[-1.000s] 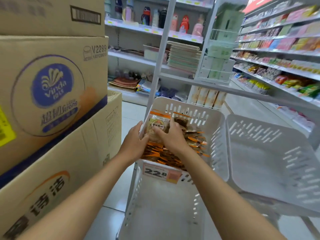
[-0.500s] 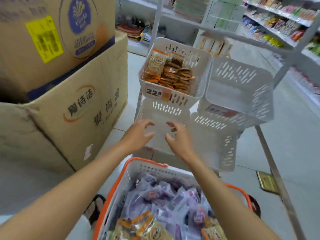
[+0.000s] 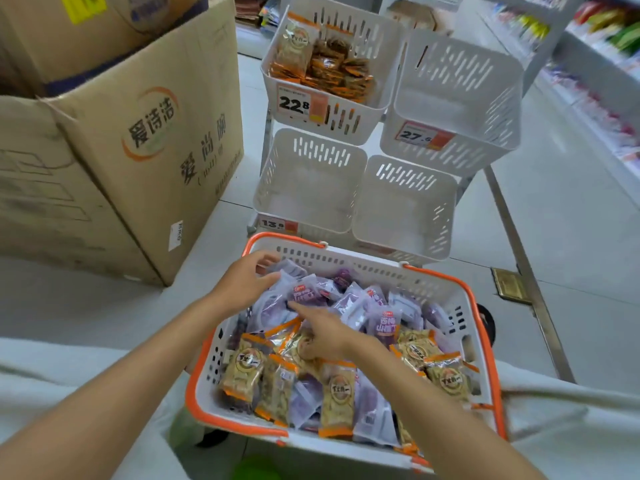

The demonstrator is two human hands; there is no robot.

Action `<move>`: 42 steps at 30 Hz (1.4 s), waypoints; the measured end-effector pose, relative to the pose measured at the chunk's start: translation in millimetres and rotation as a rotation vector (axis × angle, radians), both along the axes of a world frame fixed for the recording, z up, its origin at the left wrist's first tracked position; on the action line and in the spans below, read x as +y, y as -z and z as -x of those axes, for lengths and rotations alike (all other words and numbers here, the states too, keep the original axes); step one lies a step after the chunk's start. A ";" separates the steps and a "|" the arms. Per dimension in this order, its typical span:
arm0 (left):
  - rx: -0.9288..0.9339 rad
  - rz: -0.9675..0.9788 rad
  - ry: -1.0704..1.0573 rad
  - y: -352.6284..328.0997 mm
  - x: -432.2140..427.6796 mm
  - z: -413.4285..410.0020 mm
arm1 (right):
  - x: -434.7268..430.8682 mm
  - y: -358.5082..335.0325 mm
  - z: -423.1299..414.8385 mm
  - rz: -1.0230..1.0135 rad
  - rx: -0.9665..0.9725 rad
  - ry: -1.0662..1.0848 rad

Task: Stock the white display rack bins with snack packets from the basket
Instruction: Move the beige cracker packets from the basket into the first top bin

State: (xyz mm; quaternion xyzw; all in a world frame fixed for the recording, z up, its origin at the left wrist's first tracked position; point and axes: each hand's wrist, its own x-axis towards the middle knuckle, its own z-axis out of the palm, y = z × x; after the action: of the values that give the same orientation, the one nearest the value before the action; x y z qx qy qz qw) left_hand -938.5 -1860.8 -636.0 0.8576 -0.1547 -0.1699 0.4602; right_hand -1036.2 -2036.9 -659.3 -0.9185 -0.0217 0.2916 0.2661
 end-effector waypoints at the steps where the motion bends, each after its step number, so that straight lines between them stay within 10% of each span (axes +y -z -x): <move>1: 0.022 0.018 -0.008 0.0 0.4 0.4 | -0.1 -3.3 -4.2 -0.005 -0.006 0.014; 11: 0.556 0.349 0.203 -25.8 -35.2 28.9 | -44.6 -72.3 -24.8 -0.772 -0.296 0.673; 22: 0.667 0.388 -0.057 13.1 -55.4 18.0 | -68.6 -1.0 62.1 -0.080 0.109 0.187; 34: 0.751 0.618 0.027 -36.3 -77.0 -6.8 | -84.4 -97.9 -48.4 -0.502 -0.393 0.574; 42: 0.288 0.553 -0.050 -107.1 -83.1 -110.7 | -44.1 -164.9 -161.4 -0.859 -0.431 0.723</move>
State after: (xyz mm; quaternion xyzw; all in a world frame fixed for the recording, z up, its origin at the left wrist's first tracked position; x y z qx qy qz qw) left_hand -827.7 -1943.9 -528.9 0.6705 -0.1069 -0.2296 0.6973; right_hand -874.7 -2081.0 -494.4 -0.7163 0.1226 -0.0450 0.6854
